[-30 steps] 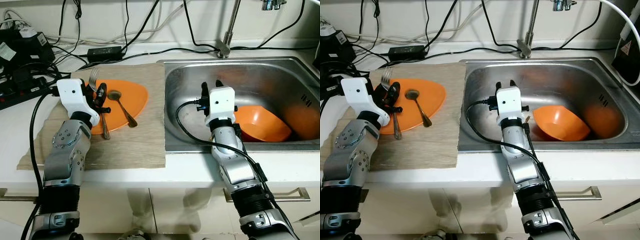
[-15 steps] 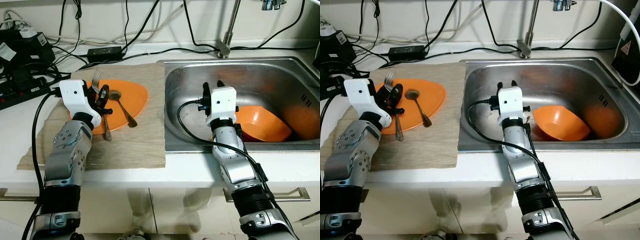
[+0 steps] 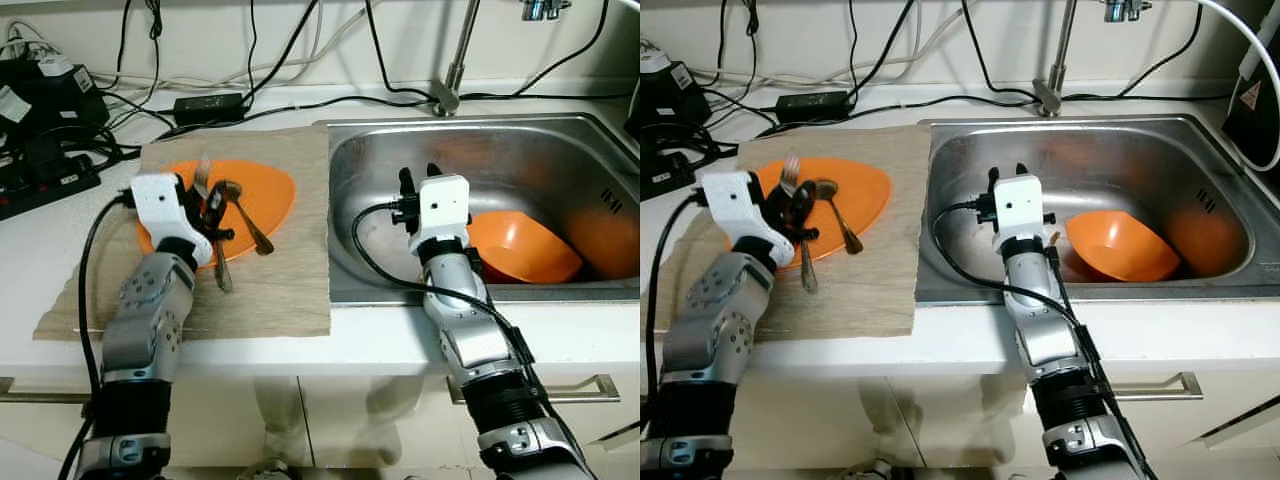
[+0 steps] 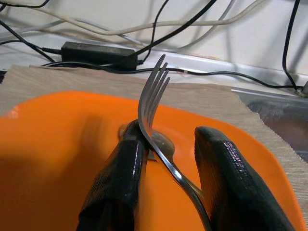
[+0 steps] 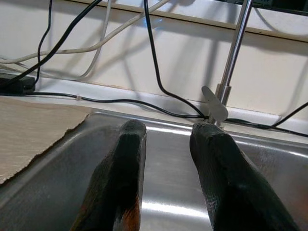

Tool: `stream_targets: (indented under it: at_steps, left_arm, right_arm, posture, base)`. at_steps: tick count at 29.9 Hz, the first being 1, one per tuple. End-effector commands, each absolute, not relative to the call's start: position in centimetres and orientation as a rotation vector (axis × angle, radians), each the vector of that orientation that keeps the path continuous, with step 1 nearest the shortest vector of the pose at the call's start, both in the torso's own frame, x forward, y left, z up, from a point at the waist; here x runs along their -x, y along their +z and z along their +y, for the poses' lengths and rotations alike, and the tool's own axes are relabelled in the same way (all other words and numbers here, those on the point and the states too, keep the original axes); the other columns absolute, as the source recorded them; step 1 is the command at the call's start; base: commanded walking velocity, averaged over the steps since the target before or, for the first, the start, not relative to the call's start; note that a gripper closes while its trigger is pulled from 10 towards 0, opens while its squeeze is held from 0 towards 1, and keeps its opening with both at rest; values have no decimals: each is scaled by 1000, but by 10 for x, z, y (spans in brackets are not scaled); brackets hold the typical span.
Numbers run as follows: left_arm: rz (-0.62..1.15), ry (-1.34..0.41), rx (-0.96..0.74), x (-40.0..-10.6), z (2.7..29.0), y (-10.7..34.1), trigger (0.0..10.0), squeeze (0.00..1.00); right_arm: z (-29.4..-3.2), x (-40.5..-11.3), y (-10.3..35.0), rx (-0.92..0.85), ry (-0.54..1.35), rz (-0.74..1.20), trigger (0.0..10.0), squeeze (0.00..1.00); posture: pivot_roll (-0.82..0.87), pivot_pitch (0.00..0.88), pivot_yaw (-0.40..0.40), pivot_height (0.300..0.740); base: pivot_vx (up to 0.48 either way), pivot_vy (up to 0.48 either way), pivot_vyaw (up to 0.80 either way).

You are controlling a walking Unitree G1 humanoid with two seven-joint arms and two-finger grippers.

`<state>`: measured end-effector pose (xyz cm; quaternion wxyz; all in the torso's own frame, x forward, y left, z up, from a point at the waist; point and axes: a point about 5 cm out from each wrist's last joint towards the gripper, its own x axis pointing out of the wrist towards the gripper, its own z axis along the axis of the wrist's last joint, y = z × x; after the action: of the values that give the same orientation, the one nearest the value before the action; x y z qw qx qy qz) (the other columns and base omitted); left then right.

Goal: Kitchen organization

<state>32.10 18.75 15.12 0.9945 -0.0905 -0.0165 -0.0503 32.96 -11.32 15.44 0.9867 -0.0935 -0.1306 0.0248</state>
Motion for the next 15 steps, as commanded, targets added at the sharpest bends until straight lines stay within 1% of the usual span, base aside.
stream_targets:
  at_steps: [1,15]
  left_arm:
    - [-51,-100,174,-322,186,154,0,0]
    - [-77,-115,162,-326,182,161,0,0]
  right_arm:
    - [-117,-328,150,174,46,-252,10000,0]
    - [-129,-328,147,165,26,-242,10000,0]
  posture:
    - [-58,0,90,740]
    - [-66,0,92,740]
  base:
    - [0,0,0]
    - [0,0,0]
